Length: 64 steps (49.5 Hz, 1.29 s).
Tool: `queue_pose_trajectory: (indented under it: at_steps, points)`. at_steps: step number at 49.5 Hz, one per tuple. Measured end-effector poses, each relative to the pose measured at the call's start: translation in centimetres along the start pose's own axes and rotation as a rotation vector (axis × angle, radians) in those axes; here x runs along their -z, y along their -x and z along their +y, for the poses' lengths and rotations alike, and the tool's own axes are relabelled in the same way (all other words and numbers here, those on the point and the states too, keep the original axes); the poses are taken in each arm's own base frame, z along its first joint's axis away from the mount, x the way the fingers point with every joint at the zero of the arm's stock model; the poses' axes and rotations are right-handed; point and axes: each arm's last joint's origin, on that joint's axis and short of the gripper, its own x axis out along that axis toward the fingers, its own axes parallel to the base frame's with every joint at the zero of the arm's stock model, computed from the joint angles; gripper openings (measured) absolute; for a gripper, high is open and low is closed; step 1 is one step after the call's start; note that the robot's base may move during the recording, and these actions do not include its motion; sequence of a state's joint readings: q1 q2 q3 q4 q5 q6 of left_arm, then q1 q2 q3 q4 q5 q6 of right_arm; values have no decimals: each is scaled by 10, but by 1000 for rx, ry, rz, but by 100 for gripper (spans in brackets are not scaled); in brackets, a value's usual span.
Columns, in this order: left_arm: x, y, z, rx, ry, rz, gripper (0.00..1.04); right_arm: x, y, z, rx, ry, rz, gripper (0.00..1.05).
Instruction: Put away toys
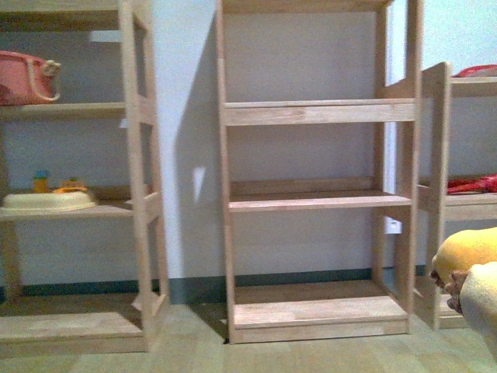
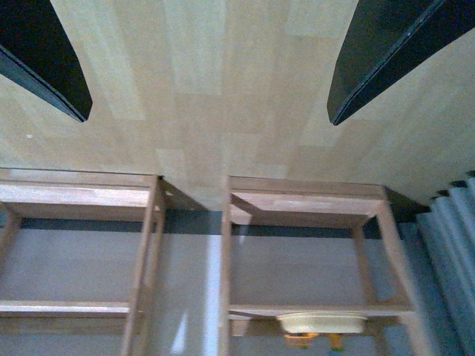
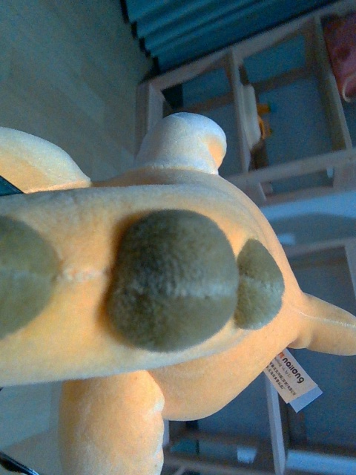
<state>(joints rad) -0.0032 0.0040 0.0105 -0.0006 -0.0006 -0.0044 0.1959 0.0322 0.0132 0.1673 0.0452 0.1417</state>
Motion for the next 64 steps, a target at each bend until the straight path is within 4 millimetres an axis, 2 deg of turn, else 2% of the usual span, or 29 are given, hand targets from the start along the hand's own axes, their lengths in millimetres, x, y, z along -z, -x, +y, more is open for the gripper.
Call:
queue_pose_trajectory:
  at_steps: [64]
  points:
    - [0, 0, 0, 1, 0, 0, 99, 0, 0, 0, -2, 0, 0, 7]
